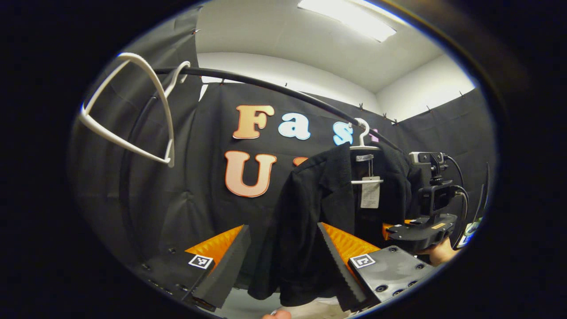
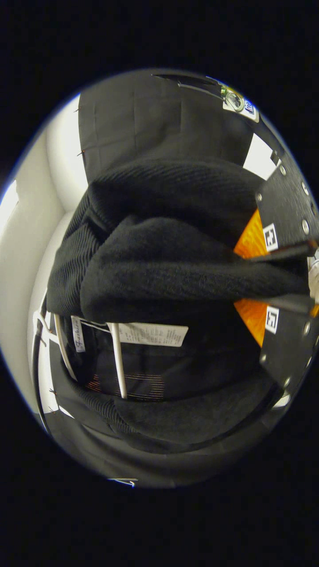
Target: Grasp the clothes on the hanger with both hands and then place them into the laundry hamper below.
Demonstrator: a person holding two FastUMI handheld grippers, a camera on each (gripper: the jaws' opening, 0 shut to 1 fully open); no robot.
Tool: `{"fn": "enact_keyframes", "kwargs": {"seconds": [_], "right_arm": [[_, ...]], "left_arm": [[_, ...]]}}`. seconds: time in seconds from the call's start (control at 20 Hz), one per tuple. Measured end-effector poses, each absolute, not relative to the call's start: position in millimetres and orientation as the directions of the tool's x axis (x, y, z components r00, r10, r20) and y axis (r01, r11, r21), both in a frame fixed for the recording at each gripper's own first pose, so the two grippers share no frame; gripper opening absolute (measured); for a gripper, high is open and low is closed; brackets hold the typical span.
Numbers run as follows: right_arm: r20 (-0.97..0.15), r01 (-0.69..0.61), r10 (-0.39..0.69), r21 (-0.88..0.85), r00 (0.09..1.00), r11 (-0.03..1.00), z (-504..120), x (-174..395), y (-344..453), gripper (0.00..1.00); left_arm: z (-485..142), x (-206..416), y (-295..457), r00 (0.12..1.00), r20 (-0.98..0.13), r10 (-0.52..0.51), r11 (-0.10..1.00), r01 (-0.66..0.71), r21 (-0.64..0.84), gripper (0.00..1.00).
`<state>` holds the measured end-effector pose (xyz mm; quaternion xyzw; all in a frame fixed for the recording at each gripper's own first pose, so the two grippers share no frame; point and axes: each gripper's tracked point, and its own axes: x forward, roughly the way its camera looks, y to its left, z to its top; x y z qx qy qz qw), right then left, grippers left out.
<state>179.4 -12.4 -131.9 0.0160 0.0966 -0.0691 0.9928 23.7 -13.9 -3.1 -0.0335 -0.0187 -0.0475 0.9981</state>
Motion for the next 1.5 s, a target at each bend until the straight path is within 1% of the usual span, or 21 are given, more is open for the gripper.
{"fn": "enact_keyframes", "kwargs": {"seconds": [0.05,0.1,0.15,0.25,0.3,0.35,0.4,0.45,0.5,0.55,0.6,0.65,0.7,0.9,0.95,1.0,1.05,1.1,1.15,1.35,1.5], "right_arm": [[-0.182,0.126,-0.121,0.015,0.976,0.992,-126,171,-14,0.12],[-0.179,0.116,-0.112,0.012,0.978,0.993,-123,164,-16,0.09],[-0.174,0.098,-0.093,0.020,0.980,0.995,-117,155,-15,0.07],[-0.154,0.070,-0.063,0.035,0.986,0.997,-102,140,-12,0.06],[-0.143,0.053,-0.048,0.035,0.989,0.998,-95,133,-11,0.13],[-0.135,0.039,-0.035,0.029,0.990,0.999,-89,126,-12,0.06],[-0.126,0.026,-0.023,0.016,0.992,1.000,-84,121,-12,0.06],[-0.120,0.018,-0.018,0.005,0.993,1.000,-80,117,-14,0.06],[-0.115,0.009,-0.008,0.003,0.993,1.000,-79,113,-14,0.06],[-0.114,-0.004,0.004,0.004,0.993,1.000,-77,111,-12,0.06],[-0.114,-0.010,0.010,0.003,0.993,1.000,-76,109,-11,0.06],[-0.112,-0.011,0.011,0.000,0.994,1.000,-74,107,-14,0.06],[-0.108,-0.013,0.013,-0.002,0.994,1.000,-73,108,-16,0.06],[-0.099,-0.024,0.025,0.017,0.995,1.000,-70,108,-20,0.06],[-0.098,-0.027,0.028,0.014,0.995,1.000,-70,108,-21,0.06],[-0.096,-0.033,0.034,0.008,0.995,0.999,-70,109,-22,0.06],[-0.096,-0.037,0.037,0.003,0.995,0.999,-71,111,-23,0.06],[-0.094,-0.039,0.038,-0.003,0.995,0.999,-71,111,-25,0.06],[-0.090,-0.036,0.036,-0.005,0.995,0.999,-71,110,-26,0.06],[-0.056,-0.016,0.017,0.014,0.998,1.000,-60,103,-33,0.06],[0.000,0.018,-0.018,0.007,1.000,1.000,-43,97,-46,0.06]], "left_arm": [[-5,31,-29,0.991,0.040,-0.131,0.989,0.134,-0.066,0.93],[-6,39,-41,0.988,0.038,-0.146,0.987,0.149,-0.068,0.96],[-10,50,-57,0.985,0.030,-0.168,0.982,0.170,-0.077,0.96],[-18,69,-95,0.973,0.021,-0.229,0.967,0.230,-0.108,1.00],[-21,80,-112,0.971,0.018,-0.239,0.964,0.240,-0.113,0.97],[-25,91,-122,0.972,0.026,-0.232,0.966,0.234,-0.108,0.96],[-25,101,-129,0.977,0.048,-0.207,0.972,0.212,-0.107,0.93],[-24,112,-134,0.982,0.071,-0.172,0.978,0.179,-0.107,0.96],[-28,121,-136,0.988,0.080,-0.134,0.985,0.142,-0.097,0.93],[-30,129,-137,0.990,0.092,-0.103,0.991,0.110,-0.077,0.96],[-33,138,-141,0.991,0.093,-0.092,0.994,0.097,-0.056,0.92],[-36,150,-148,0.991,0.103,-0.088,0.995,0.093,-0.047,0.97],[-40,160,-150,0.991,0.109,-0.082,0.995,0.087,-0.043,0.93],[-56,177,-122,0.994,0.105,0.042,0.999,-0.040,-0.018,0.97],[-55,180,-114,0.993,0.111,0.048,0.999,-0.048,-0.010,0.93],[-54,182,-108,0.992,0.118,0.041,0.999,-0.041,-0.001,0.93],[-54,185,-103,0.993,0.120,0.023,1.000,-0.024,0.006,0.96],[-53,187,-95,0.993,0.116,0.017,1.000,-0.019,0.014,0.94],[-52,186,-86,0.994,0.109,0.010,1.000,-0.012,0.019,0.94],[-41,175,-66,0.994,0.100,-0.036,0.999,0.034,0.013,0.36],[-23,161,-51,0.992,0.115,-0.055,0.998,0.053,0.021,0.16]]}}
